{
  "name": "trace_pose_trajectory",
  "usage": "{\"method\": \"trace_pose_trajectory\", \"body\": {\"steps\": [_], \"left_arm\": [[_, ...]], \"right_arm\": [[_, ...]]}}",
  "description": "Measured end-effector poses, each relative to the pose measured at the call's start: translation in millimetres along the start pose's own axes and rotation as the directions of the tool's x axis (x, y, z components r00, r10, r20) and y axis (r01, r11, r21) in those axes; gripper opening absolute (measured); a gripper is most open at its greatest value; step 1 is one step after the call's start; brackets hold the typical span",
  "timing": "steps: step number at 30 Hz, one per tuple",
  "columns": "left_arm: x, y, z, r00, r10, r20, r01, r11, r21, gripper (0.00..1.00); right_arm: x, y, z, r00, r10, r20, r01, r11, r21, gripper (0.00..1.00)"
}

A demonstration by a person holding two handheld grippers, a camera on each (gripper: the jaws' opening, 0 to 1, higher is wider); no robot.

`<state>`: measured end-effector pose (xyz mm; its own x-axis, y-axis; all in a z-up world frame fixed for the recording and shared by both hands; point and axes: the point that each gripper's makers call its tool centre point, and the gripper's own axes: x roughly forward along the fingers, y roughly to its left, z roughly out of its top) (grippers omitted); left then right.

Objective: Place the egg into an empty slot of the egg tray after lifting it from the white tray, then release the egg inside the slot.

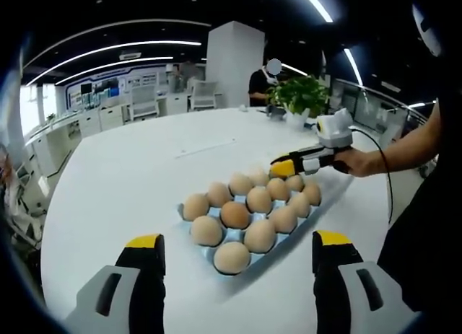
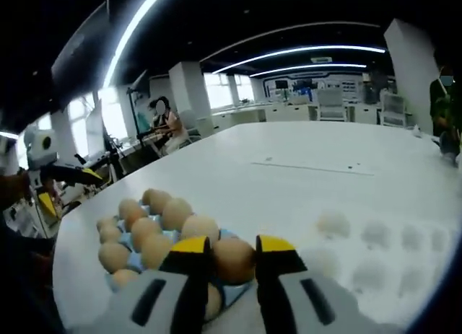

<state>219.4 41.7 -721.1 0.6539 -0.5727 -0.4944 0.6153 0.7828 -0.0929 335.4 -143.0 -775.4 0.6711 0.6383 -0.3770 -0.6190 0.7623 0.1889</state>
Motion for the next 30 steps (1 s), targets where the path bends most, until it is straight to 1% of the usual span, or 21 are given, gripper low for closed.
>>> {"method": "trace_pose_trajectory", "body": {"steps": [8, 15, 18, 22, 29, 30], "left_arm": [[0.3, 0.5, -0.9, 1.000, 0.001, -0.002, -0.001, 1.000, -0.003, 0.83], [0.2, 0.0, -1.0, 1.000, 0.001, 0.000, -0.001, 1.000, -0.001, 0.82], [-0.2, -0.2, -1.0, 1.000, 0.003, 0.000, -0.003, 1.000, 0.001, 0.82], [-0.8, -0.1, -0.3, 1.000, 0.005, 0.003, -0.005, 1.000, -0.001, 0.82], [-3.3, -1.8, 1.5, 1.000, 0.008, 0.008, -0.008, 1.000, 0.005, 0.81], [-3.6, -2.1, 1.6, 1.000, 0.008, 0.007, -0.008, 1.000, 0.006, 0.81]], "right_arm": [[3.5, 2.3, -2.1, 1.000, 0.024, -0.014, -0.023, 1.000, 0.015, 0.24], [5.0, 3.1, -2.6, 0.999, 0.041, -0.021, -0.041, 0.999, -0.008, 0.24], [5.1, 3.6, -2.5, 0.999, 0.047, -0.016, -0.047, 0.999, -0.027, 0.25], [5.0, 3.5, -2.4, 0.999, 0.048, -0.001, -0.048, 0.998, -0.028, 0.25], [0.8, 3.9, -0.5, 0.998, 0.050, 0.043, -0.048, 0.998, -0.040, 0.25], [-0.3, 5.1, 0.0, 0.997, 0.054, 0.047, -0.051, 0.997, -0.052, 0.25]]}}
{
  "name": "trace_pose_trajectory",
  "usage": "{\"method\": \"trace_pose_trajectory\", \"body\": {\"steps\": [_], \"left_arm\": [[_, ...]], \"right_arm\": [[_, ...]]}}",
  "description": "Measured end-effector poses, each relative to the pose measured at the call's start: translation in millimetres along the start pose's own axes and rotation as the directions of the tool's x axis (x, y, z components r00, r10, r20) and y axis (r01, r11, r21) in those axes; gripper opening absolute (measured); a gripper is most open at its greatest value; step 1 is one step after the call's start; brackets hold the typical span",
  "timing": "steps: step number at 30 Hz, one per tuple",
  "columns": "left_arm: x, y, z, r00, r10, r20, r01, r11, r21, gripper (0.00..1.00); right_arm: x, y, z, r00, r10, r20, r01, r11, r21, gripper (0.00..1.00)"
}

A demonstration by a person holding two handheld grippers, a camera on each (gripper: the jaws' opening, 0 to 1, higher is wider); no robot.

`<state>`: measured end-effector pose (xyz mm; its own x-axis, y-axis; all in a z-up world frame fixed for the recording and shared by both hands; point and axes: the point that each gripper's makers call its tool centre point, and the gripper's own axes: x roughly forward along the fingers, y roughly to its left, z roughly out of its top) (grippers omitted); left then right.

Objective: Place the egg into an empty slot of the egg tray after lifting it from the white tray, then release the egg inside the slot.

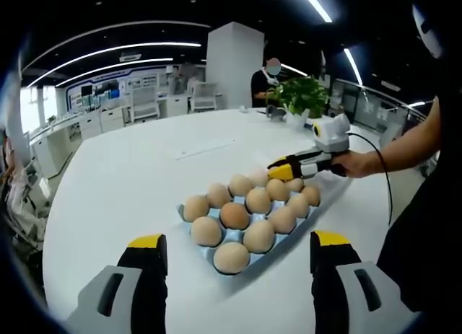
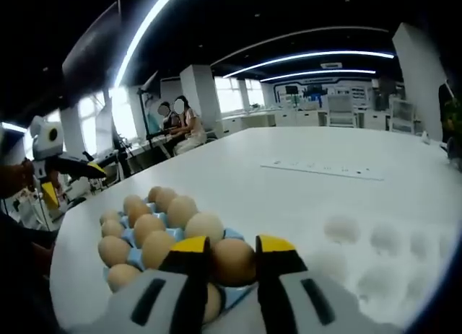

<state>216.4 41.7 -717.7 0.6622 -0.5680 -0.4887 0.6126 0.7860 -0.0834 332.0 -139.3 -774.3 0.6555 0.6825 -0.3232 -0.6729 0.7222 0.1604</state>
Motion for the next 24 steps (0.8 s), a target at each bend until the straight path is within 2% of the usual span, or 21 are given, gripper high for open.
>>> {"method": "trace_pose_trajectory", "body": {"steps": [4, 6, 9, 10, 11, 12, 14, 16, 19, 21, 24], "left_arm": [[-1, -1.1, 1.7, 1.000, 0.002, 0.007, -0.002, 1.000, 0.002, 0.81], [-2, -2.0, 2.8, 1.000, 0.001, 0.011, -0.001, 1.000, 0.004, 0.81], [-2, -3.3, 4.1, 1.000, -0.001, 0.015, 0.001, 1.000, 0.010, 0.80], [-2, -3.8, 4.5, 1.000, -0.001, 0.016, 0.001, 1.000, 0.013, 0.80], [-2, -4.0, 4.8, 1.000, -0.001, 0.017, 0.000, 1.000, 0.016, 0.80], [-3, -4.4, 5.3, 1.000, -0.001, 0.020, 0.000, 1.000, 0.016, 0.80], [-3, -5.9, 6.1, 1.000, -0.004, 0.023, 0.003, 1.000, 0.016, 0.80], [-3, -7.5, 6.8, 1.000, -0.005, 0.027, 0.004, 1.000, 0.021, 0.80], [-5, -9.5, 7.8, 0.999, -0.008, 0.036, 0.007, 1.000, 0.022, 0.80], [-6, -11.5, 9.6, 0.999, -0.012, 0.047, 0.011, 1.000, 0.026, 0.81], [-8, -16.4, 14.8, 0.996, -0.029, 0.079, 0.027, 0.999, 0.024, 0.82]], "right_arm": [[-7, 7, 11.3, 0.998, 0.021, 0.063, -0.017, 0.998, -0.059, 0.28], [-12, 11, 27.7, 0.991, 0.029, 0.133, -0.021, 0.998, -0.058, 0.32], [-20, 17, 46.8, 0.974, 0.052, 0.222, -0.048, 0.999, -0.026, 0.57], [-24, 20, 56.7, 0.959, 0.062, 0.277, -0.058, 0.998, -0.020, 0.71], [-28, 23, 62.0, 0.949, 0.075, 0.305, -0.076, 0.997, -0.009, 0.79], [-30, 24, 59.9, 0.952, 0.080, 0.295, -0.079, 0.997, -0.015, 0.83], [-33, 28, 54.5, 0.960, 0.095, 0.265, -0.092, 0.996, -0.023, 0.84], [-38, 32, 51.0, 0.959, 0.105, 0.264, -0.100, 0.994, -0.033, 0.90], [-47, 40, 53.6, 0.940, 0.131, 0.316, -0.134, 0.991, -0.013, 1.00], [-54, 49, 53.0, 0.929, 0.165, 0.330, -0.176, 0.984, 0.003, 1.00], [-64, 62, 51.7, 0.923, 0.206, 0.325, -0.215, 0.977, -0.007, 1.00]]}}
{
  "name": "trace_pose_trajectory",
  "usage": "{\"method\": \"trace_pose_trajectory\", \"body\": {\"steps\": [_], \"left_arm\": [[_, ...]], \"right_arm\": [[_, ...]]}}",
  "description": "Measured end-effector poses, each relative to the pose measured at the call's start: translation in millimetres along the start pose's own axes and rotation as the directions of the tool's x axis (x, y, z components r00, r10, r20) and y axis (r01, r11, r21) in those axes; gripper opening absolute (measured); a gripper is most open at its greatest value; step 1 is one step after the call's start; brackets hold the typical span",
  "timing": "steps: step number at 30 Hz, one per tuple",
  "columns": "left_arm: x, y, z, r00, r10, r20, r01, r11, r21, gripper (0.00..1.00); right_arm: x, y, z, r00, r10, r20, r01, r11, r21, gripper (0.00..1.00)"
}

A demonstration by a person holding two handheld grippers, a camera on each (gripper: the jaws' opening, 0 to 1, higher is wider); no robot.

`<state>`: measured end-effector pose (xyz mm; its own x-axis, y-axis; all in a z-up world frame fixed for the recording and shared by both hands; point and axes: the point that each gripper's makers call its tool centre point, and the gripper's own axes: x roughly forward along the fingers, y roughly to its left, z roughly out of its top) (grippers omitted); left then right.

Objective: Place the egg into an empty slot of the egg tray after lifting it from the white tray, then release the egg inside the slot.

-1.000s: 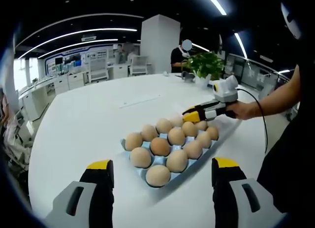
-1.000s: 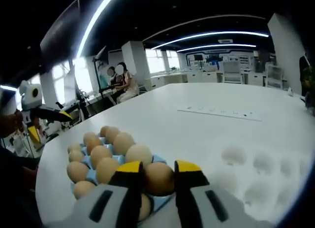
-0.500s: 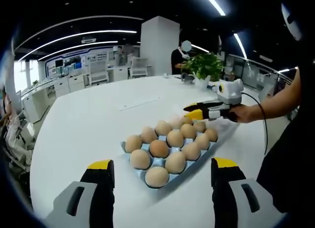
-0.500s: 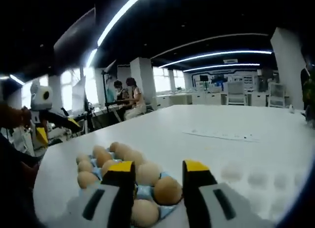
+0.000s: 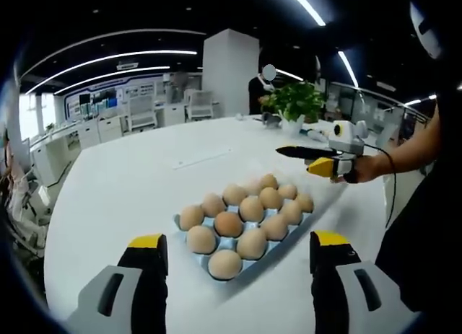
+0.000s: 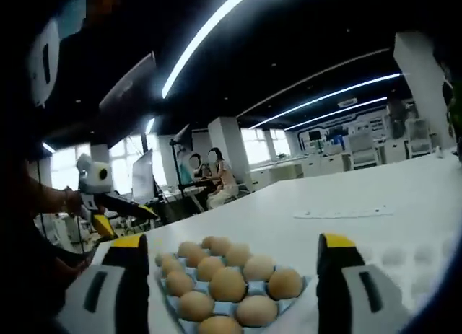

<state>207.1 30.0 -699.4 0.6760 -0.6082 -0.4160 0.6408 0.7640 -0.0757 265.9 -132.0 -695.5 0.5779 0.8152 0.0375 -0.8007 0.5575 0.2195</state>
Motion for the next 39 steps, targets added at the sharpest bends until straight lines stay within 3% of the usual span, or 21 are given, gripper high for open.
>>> {"method": "trace_pose_trajectory", "body": {"steps": [8, 12, 17, 21, 26, 39], "left_arm": [[-3, -12.4, 6.2, 0.999, -0.021, 0.032, 0.020, 0.999, 0.026, 0.82], [-6, -23.3, 3.1, 0.999, -0.039, 0.024, 0.038, 0.999, 0.030, 0.83], [-14, -39.0, 12.9, 0.994, -0.056, 0.090, 0.050, 0.997, 0.061, 0.84], [-17, -46.1, 12.2, 0.994, -0.058, 0.089, 0.052, 0.996, 0.069, 0.83], [-20, -53.2, 11.5, 0.995, -0.048, 0.089, 0.043, 0.997, 0.061, 0.83], [-27, -58.5, 13.2, 0.994, -0.018, 0.108, 0.012, 0.998, 0.057, 0.81]], "right_arm": [[-15, 20, 9.5, 0.999, 0.036, 0.011, -0.036, 0.999, 0.001, 1.00], [-25, 34, 6.2, 0.998, 0.063, -0.030, -0.064, 0.997, -0.036, 1.00], [-40, 45, 16.1, 0.999, 0.052, 0.005, -0.052, 0.998, -0.039, 1.00], [-48, 53, 20.1, 0.999, 0.040, 0.021, -0.039, 0.999, -0.036, 1.00], [-57, 56, 29.0, 0.998, 0.018, 0.062, -0.016, 1.000, -0.024, 1.00], [-65, 57, 34.7, 0.998, 0.006, 0.066, -0.004, 1.000, -0.029, 1.00]]}}
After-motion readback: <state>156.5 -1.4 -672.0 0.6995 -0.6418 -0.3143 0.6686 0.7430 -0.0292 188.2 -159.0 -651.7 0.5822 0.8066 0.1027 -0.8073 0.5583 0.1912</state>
